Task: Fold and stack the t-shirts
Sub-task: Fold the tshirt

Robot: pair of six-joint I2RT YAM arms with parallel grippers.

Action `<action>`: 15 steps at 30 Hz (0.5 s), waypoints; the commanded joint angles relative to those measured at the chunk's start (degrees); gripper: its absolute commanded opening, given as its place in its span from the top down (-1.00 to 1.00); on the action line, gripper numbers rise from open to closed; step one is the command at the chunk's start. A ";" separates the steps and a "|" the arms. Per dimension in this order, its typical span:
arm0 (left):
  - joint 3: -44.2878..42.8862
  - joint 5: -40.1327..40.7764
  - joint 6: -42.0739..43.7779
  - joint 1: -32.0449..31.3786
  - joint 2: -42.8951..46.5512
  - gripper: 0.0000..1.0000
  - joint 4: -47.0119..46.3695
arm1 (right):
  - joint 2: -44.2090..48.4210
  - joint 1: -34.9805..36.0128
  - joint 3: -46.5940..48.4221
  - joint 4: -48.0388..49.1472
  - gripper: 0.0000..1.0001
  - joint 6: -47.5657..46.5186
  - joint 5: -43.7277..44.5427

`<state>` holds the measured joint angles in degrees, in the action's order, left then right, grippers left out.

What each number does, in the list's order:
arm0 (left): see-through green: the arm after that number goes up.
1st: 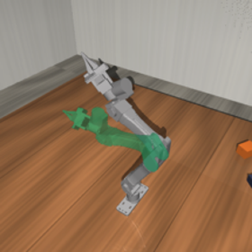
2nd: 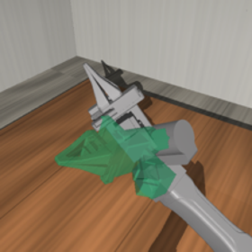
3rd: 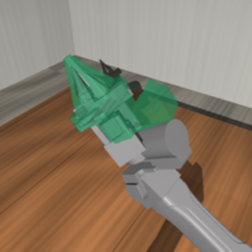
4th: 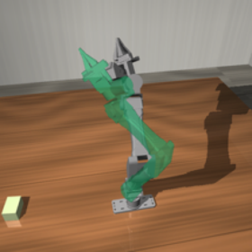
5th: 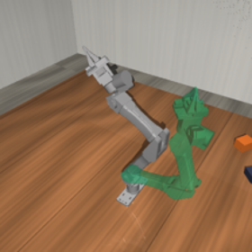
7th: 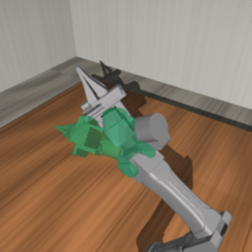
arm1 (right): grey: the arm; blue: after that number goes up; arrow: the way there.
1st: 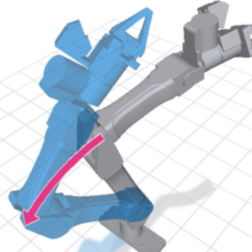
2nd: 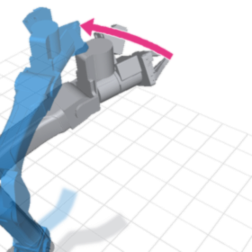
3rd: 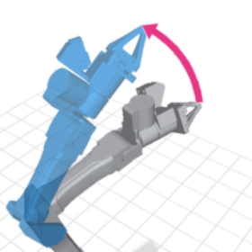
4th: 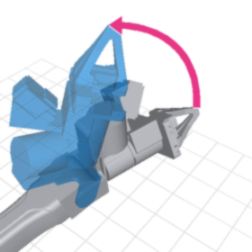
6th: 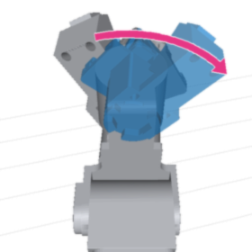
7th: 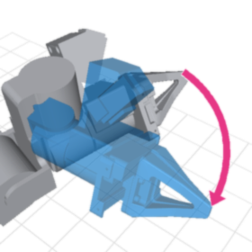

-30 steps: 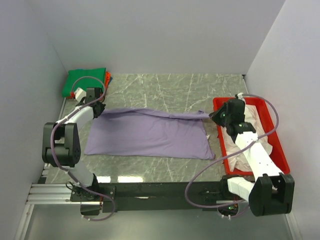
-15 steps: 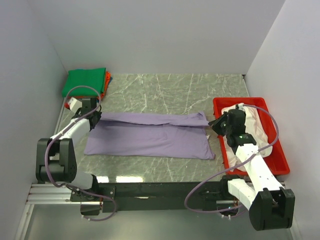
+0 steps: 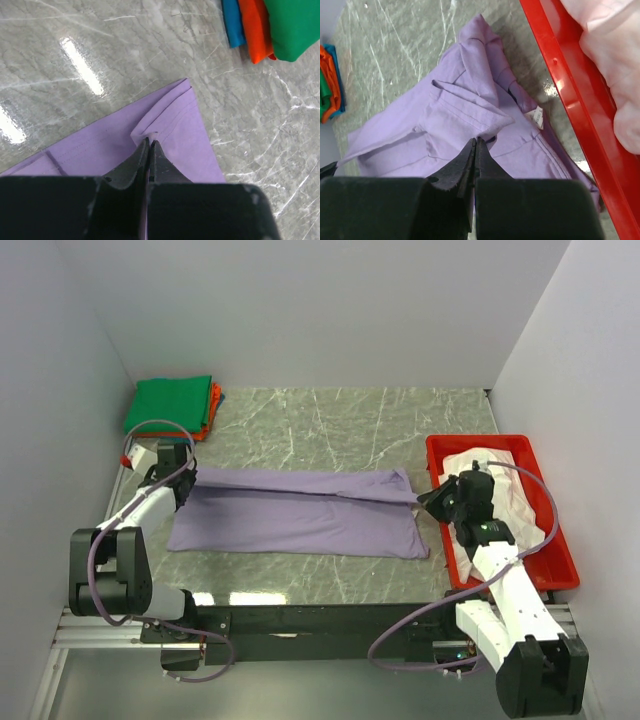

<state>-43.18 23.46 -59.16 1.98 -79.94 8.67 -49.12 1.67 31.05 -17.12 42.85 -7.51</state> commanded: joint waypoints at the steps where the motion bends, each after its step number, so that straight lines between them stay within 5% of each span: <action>1: 2.03 1.67 -1.22 0.57 2.07 0.95 -3.13 | 2.10 -0.53 -1.16 -0.36 1.00 0.39 -0.93; 15: 6.44 0.44 -1.67 2.33 2.42 0.95 -6.20 | 7.46 -1.06 -6.44 -1.33 1.00 2.24 -3.57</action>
<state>-37.32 23.24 -60.66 3.55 -79.53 4.99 -42.89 1.26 24.71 -18.76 44.38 -10.52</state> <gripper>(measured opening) 0.050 0.007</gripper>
